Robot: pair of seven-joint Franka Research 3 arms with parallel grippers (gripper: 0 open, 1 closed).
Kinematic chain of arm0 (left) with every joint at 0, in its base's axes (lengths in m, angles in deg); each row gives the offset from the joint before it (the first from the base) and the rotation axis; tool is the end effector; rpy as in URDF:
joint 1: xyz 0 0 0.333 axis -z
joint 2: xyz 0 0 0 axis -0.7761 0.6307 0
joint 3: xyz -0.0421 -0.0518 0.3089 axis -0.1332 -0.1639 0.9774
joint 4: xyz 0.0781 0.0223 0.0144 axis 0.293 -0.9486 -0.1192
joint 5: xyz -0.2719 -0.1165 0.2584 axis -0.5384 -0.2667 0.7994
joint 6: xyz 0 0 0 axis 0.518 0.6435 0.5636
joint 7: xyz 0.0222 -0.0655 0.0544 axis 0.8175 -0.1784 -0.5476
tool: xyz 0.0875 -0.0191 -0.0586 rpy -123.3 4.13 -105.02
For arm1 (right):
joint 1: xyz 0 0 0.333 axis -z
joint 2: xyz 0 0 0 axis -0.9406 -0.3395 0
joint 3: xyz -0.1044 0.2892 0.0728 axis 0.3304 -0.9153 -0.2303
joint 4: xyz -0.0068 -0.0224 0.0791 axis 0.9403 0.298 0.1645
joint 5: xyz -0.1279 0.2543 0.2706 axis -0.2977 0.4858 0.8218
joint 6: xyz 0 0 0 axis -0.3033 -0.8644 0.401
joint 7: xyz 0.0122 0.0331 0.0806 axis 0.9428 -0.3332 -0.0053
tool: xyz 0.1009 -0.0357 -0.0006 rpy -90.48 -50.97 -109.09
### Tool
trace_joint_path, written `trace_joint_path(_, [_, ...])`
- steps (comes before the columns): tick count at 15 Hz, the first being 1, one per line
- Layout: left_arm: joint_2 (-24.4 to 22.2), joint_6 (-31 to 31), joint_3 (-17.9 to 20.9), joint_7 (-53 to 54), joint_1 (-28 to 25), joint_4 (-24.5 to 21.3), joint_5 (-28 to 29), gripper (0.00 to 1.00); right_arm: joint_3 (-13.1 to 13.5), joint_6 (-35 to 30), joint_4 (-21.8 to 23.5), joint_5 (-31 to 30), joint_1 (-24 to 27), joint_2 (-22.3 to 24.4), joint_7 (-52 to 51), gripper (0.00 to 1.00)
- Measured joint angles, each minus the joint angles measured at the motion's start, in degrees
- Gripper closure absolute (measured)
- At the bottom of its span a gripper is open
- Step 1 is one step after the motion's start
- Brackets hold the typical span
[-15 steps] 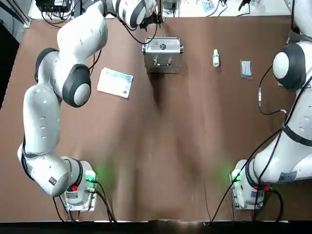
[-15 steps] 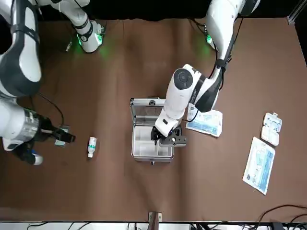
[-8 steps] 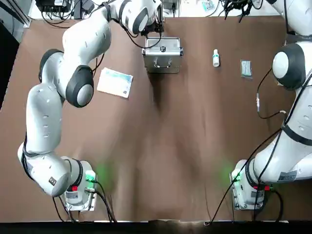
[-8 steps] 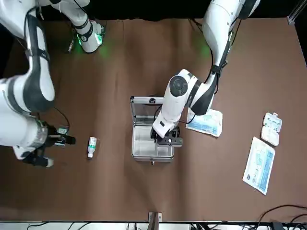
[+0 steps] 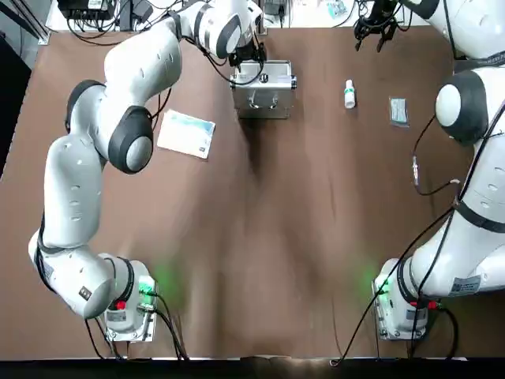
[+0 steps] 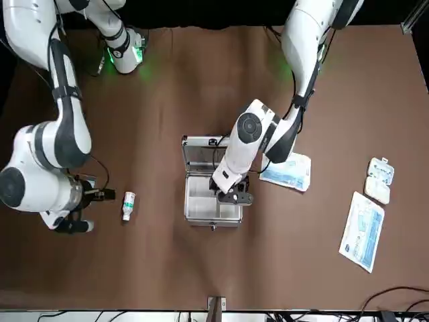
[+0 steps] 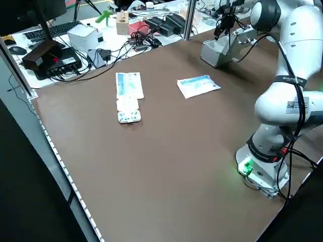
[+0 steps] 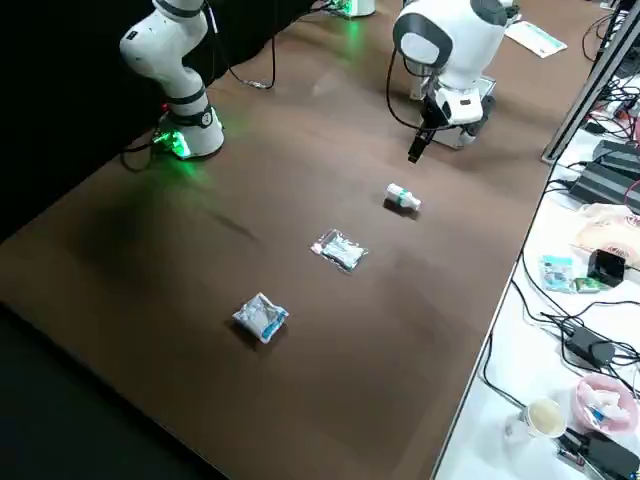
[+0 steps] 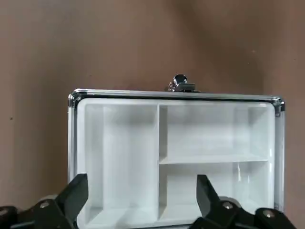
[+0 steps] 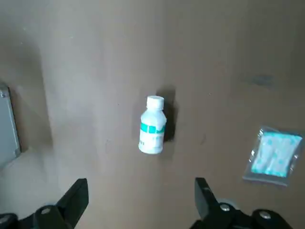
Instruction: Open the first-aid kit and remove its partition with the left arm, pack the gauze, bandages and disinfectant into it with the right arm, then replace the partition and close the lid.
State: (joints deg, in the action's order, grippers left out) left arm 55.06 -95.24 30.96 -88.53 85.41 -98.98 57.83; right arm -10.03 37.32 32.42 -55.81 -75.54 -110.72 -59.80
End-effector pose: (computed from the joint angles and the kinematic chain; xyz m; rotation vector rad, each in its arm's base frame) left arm 0.6133 -0.4623 0.3342 2.9538 -0.0140 0.2417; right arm 0.7017 0.0778 0.3804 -3.0441 -0.0340 0.2396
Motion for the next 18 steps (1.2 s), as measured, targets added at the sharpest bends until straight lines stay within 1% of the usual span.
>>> trace_joint_path(2, [0.32, 0.0, -0.04, 1.27, -0.04, 0.01, -0.48, 0.0, -0.03, 1.3, 0.34, 0.0, -0.61, -0.79, -0.01, 0.01])
trace_joint_path(3, [0.49, 0.0, -0.04, 2.14, -0.05, 0.04, -1.64, 0.0, -0.02, 1.54, 0.34, 0.0, -0.66, -1.03, 0.0, 0.01])
trace_joint_path(4, [0.92, 0.37, -0.04, 3.21, -0.08, 0.14, -3.99, 0.0, -0.02, 1.61, 0.33, -0.03, -0.72, -1.16, 0.01, 0.01])
trace_joint_path(6, [1.17, 1.41, -0.08, 3.27, -0.08, 0.21, -5.06, 0.0, -0.04, 1.61, 0.34, -0.26, -1.12, -1.34, 0.01, 0.01])
trace_joint_path(9, [2.23, 3.93, -0.1, 3.27, -0.1, 1.92, -7.45, 0.0, 0.1, 2.68, 0.34, -0.33, -1.04, -1.93, 0.01, 0.01])
trace_joint_path(12, [3.84, 5.09, -0.13, 3.27, -0.1, 3.92, -7.74, 0.0, 0.23, 3.54, 1.05, -0.25, -0.34, -3.12, 0.05, 0.01])
trace_joint_path(15, [4.99, 5.1, -0.22, 3.27, -0.09, 4.49, -7.8, 0.0, 0.27, 4.9, 3.54, 1.32, 1.41, -4.76, 0.05, 0.01])
trace_joint_path(18, [5.6, 5.09, -0.25, 3.27, -0.04, 4.77, -7.8, 0.0, 0.2, 6.28, 4.43, 2.59, 1.91, -6.34, 0.02, 0.01])
